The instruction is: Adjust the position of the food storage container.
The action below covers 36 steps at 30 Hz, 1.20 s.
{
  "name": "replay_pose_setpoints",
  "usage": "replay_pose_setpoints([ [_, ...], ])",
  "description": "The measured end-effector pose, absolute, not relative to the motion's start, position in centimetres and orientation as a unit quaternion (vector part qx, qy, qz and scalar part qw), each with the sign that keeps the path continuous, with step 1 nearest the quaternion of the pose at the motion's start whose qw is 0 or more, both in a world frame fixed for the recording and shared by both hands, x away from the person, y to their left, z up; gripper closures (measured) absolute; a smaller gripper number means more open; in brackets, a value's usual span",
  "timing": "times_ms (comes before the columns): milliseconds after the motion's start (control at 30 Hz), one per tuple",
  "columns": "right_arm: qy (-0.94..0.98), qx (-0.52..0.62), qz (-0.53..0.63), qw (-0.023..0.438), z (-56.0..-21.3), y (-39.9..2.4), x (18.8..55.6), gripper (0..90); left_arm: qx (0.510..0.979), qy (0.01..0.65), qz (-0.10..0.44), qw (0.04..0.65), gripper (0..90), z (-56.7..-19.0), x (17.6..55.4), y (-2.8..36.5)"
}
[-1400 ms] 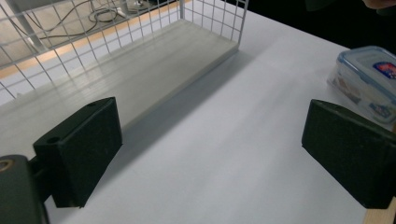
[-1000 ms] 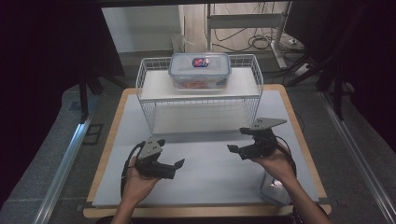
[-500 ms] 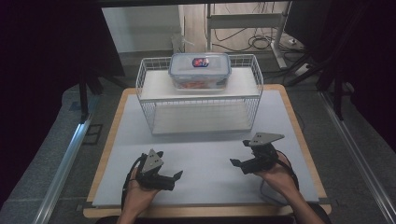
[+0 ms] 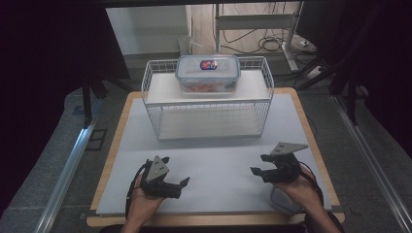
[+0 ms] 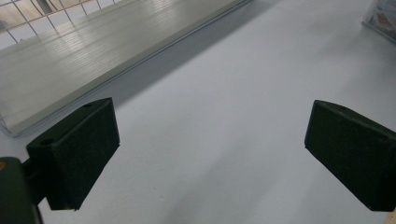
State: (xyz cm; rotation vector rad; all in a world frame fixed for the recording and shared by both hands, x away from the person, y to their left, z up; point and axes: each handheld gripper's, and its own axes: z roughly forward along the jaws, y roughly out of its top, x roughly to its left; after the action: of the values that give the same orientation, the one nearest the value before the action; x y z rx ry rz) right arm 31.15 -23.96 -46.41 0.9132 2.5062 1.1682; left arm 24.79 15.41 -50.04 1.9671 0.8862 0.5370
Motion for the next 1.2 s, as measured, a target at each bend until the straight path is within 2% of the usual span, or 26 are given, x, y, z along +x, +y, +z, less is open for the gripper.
replay_pose_setpoints([
  [33, 0.856, 0.312, 0.395, 0.119, -46.2, -24.5, 30.7, 51.6, 0.793, 0.357, 0.216, 0.443, 3.0, -50.0, 24.8, 15.4],
  [100, 0.859, 0.312, 0.387, 0.122, -46.0, -25.5, 29.9, 65.7, 0.794, 0.355, 0.218, 0.442, 3.0, -50.0, 24.8, 15.4],
  [233, 0.857, 0.322, 0.383, 0.120, -46.0, -27.9, 28.6, 84.1, 0.794, 0.354, 0.218, 0.443, 3.4, -50.1, 24.8, 15.5],
  [300, 0.856, 0.328, 0.379, 0.126, -46.1, -29.4, 27.9, 89.4, 0.794, 0.355, 0.217, 0.444, 3.5, -50.1, 24.8, 15.5],
  [533, 0.840, 0.381, 0.360, 0.143, -46.6, -34.5, 25.5, 89.7, 0.794, 0.353, 0.218, 0.444, 3.7, -50.1, 24.8, 15.4],
  [733, 0.833, 0.397, 0.360, 0.137, -46.7, -36.5, 24.2, 89.6, 0.798, 0.349, 0.220, 0.439, 3.8, -50.2, 24.8, 15.3],
  [800, 0.834, 0.402, 0.347, 0.146, -47.0, -36.9, 23.7, 89.6, 0.799, 0.349, 0.222, 0.437, 3.8, -50.3, 24.9, 15.2],
  [1200, 0.848, 0.403, 0.325, 0.110, -48.9, -36.1, 22.7, 89.7, 0.797, 0.354, 0.220, 0.437, 3.9, -50.5, 24.8, 15.2],
])
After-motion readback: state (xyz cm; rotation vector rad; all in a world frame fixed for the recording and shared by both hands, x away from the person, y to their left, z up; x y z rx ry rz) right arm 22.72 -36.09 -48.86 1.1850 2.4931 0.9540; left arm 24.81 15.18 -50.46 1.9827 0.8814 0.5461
